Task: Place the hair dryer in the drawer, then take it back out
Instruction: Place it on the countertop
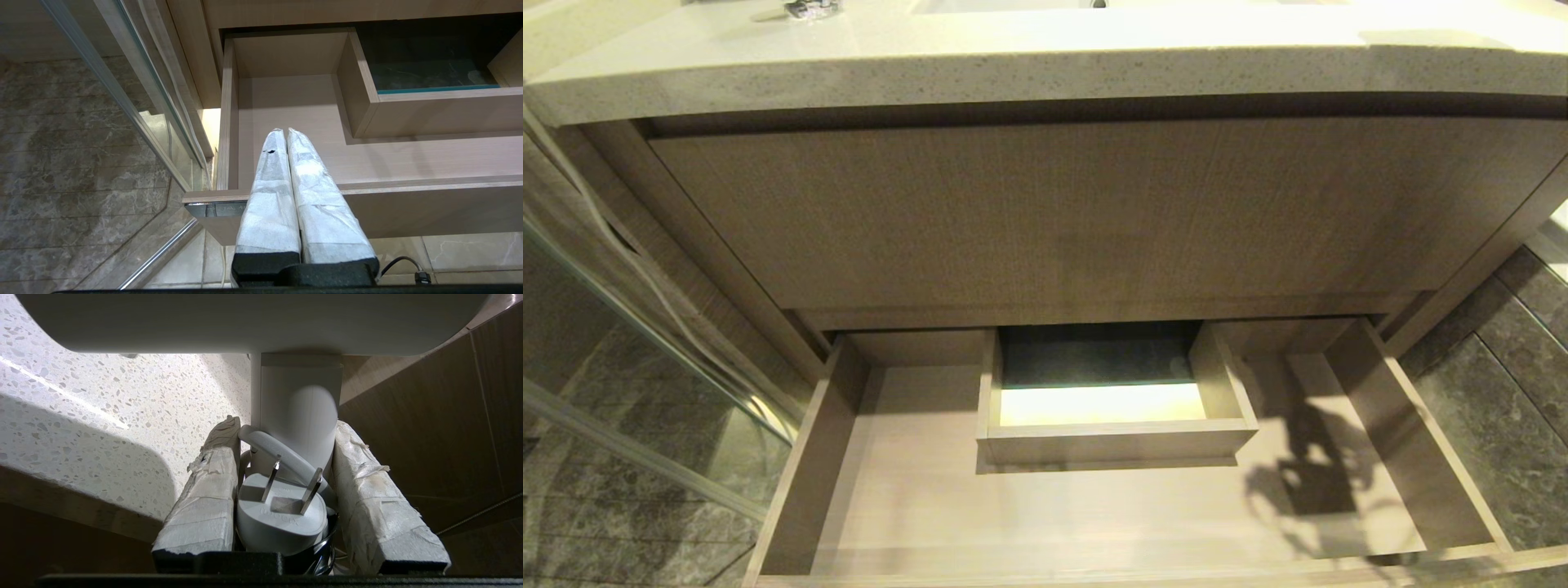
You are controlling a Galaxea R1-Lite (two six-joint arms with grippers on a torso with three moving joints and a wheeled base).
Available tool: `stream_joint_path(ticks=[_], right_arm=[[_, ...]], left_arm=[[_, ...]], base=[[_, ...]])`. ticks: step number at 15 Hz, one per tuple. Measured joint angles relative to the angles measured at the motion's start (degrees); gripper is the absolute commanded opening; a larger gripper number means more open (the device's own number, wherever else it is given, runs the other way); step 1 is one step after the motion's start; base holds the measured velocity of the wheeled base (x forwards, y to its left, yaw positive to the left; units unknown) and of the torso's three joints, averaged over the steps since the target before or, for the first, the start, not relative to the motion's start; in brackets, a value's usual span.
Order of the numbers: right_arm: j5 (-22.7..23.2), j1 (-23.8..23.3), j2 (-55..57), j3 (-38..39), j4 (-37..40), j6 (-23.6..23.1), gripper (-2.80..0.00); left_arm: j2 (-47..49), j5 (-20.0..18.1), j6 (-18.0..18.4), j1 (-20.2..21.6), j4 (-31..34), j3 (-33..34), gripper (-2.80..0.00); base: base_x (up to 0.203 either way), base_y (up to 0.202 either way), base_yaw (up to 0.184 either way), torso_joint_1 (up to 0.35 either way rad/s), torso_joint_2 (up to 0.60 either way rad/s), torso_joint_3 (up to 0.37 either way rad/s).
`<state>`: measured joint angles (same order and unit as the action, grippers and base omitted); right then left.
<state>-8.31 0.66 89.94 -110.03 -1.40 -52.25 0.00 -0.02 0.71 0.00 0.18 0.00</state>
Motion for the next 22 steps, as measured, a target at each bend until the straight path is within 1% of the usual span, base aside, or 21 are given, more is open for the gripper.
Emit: stream_joint_path(ticks=[4, 15, 22], right_arm=[[0.11, 0.07, 0.22, -0.05, -0.03, -0.04, -2.8], [-0.11, 0.18, 0.52, 0.28, -0.46, -0.01, -2.8], [-0.48, 0.41, 3.44, 0.28, -0.9, -0.01, -2.8]], left_arm=[[0.0, 0.0, 0.13, 0.0, -0.09, 0.0, -2.8], [0.0, 0.01, -0.01, 0.0, -0.09, 0.0, -2.8], [0.0, 0.02, -0.01, 0.0, -0.11, 0.0, -2.8]], base=[[0.072, -0.048, 0.0, 0.003, 0.0, -0.002], [0.0, 0.0, 0.0, 0.0, 0.0, 0.0], [0.0, 0.0, 0.0, 0.0, 0.0, 0.0]])
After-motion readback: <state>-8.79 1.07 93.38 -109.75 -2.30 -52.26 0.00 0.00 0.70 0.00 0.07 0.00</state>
